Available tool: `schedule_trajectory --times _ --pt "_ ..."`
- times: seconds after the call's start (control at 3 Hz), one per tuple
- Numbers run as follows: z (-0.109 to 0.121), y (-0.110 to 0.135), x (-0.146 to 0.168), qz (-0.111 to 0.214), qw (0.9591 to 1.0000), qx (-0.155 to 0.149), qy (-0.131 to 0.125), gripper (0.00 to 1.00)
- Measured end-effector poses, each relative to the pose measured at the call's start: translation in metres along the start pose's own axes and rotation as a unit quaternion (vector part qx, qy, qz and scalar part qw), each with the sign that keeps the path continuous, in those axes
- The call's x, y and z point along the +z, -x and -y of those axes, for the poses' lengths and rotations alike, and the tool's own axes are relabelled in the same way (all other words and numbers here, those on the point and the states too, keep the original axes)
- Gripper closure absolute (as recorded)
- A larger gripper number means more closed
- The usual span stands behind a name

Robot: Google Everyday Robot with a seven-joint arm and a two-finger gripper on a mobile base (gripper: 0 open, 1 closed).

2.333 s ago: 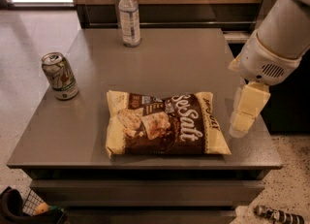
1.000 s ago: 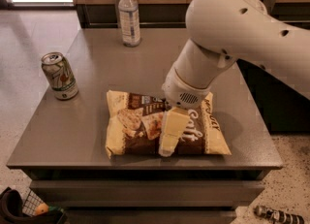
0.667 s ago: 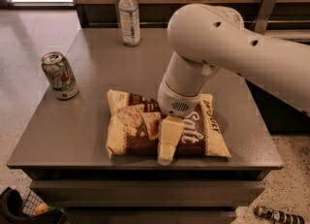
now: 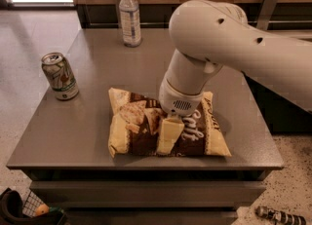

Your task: Move brown chip bag near blue plastic bottle

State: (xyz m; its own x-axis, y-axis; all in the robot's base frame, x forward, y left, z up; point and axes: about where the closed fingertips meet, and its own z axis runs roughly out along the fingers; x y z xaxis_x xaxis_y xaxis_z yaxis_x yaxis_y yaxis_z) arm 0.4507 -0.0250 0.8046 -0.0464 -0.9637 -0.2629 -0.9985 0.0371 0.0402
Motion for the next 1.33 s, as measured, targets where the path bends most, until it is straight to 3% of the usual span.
schedule_trajectory --times 0.67,1.0,1.33 --pt "-0.001 0.003 -0.012 0.0 1.0 0.0 0.0 0.99" --pt "-0.001 0.004 -0.015 0.0 1.0 0.0 0.0 1.0" --pt "0.018 -0.002 -0.033 -0.011 0.9996 0.011 -0.024 1.0"
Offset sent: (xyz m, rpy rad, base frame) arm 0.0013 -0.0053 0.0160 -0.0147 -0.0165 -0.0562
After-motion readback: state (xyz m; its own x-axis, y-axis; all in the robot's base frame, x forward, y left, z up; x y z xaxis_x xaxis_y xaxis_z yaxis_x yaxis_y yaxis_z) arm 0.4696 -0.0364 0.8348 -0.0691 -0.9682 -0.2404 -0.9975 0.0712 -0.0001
